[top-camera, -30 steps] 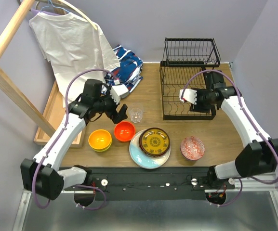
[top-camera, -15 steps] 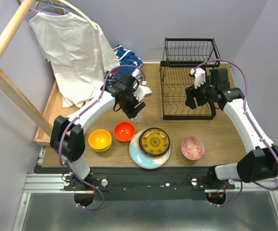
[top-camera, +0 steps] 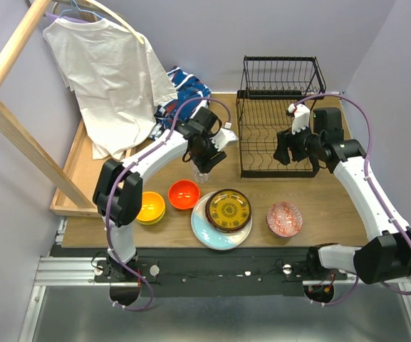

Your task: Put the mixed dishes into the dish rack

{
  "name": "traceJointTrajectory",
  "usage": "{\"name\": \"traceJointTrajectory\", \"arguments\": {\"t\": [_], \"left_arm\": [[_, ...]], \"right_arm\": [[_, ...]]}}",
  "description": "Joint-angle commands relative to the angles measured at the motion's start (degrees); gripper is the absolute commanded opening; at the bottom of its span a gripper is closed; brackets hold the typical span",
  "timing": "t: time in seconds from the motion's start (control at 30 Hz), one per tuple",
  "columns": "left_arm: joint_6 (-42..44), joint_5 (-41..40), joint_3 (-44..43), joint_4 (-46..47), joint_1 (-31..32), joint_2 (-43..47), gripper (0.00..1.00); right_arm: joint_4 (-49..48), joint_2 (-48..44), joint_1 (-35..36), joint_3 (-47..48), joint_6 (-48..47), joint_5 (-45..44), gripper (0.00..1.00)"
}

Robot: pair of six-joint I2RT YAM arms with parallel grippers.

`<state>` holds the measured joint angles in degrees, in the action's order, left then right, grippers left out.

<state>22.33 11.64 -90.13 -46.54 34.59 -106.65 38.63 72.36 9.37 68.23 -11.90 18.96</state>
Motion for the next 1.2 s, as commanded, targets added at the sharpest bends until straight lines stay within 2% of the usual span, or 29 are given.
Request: {"name": "traceJointTrajectory", "arguments": {"t": [0.0, 0.17, 0.23, 0.27, 0.37, 0.43, 0.47, 0.57, 0.67, 0.77, 0.8, 0.87, 0.9, 0.97, 1.0, 1.03, 1.1, 1.17], "left_arm": [[-0.88, -1.97, -0.66, -1.62, 0.48, -2.86, 0.65], [-2.02, -1.88, 0.48, -1.18, 0.48, -2.25, 0.63], [-2.02, -2.84, 0.92, -1.09, 0.57, -2.42, 0.59], [-1.94, -2.85, 1.09, -1.18, 0.57, -2.42, 0.55], [-1.85, -2.41, 1.09, -1.53, 0.57, -0.94, 0.31], [-1.50, -1.19, 1.09, -2.50, 0.57, 0.38, 0.21], [-1.32, -0.92, 1.27, -2.76, 0.57, 1.96, 0.10], [-0.97, 0.84, 2.32, -3.55, 0.48, 6.17, 0.00], [-0.88, 1.72, 4.25, -2.15, 0.57, 12.22, 0.00], [-0.88, 0.93, 7.06, 1.44, 0.57, 19.34, 0.00], [-0.10, -0.20, 9.42, 5.02, 0.74, 21.38, 0.00], [2.36, -2.66, 13.12, 10.22, 2.23, 27.33, 0.00], [3.50, -3.89, 17.83, 16.42, 2.93, 29.37, 0.00], [7.98, -8.98, 22.78, 22.96, 6.27, 34.55, 0.00], [9.13, -10.92, 27.41, 29.34, 7.50, 36.15, 0.00], [10.62, -17.20, 29.72, 32.62, 9.34, 37.55, 0.00], [17.63, -21.55, 33.60, 40.17, 14.52, 40.46, 0.00], [24.65, -29.89, 38.69, 45.99, 19.34, 41.43, 0.00]], "right_arm": [[-1.98, -0.90, -0.05, -0.12, 1.44, -0.77, 0.73], [-1.54, -1.17, -0.05, 0.07, 0.83, -1.03, 0.73], [-1.98, -1.25, -0.05, -0.55, 1.00, -1.12, 0.73], [-2.07, -1.34, -0.14, -0.72, 1.18, -1.03, 0.73], [-2.33, -0.90, -0.14, 0.06, 1.70, -0.15, 0.71], [-2.95, -0.64, -0.05, 0.68, 3.11, 0.28, 0.70], [-3.38, 0.23, -0.05, 1.03, 3.63, 0.81, 0.70], [-4.26, 2.34, -0.14, 3.04, 7.84, 3.97, 0.70], [-5.14, 6.47, -0.05, 6.46, 15.83, 6.43, 0.71], [-7.07, 10.43, -0.05, 8.58, 24.27, 12.92, 0.74], [-7.95, 11.04, -0.05, 8.76, 29.43, 16.25, 0.76], [-10.93, 12.63, -0.14, 8.42, 34.03, 20.65, 0.78], [-12.08, 12.98, -0.14, 7.72, 35.88, 25.46, 0.80], [-14.45, 13.42, -0.14, 6.66, 41.41, 28.58, 0.82], [-14.98, 13.16, -0.14, 6.05, 43.43, 30.50, 0.84], [-15.42, 12.99, -0.05, 5.26, 46.06, 31.83, 0.84], [-16.57, 12.20, -0.14, 4.55, 47.66, 34.99, 0.85], [-17.71, 11.58, -0.14, 4.02, 52.05, 35.44, 0.85]]}}
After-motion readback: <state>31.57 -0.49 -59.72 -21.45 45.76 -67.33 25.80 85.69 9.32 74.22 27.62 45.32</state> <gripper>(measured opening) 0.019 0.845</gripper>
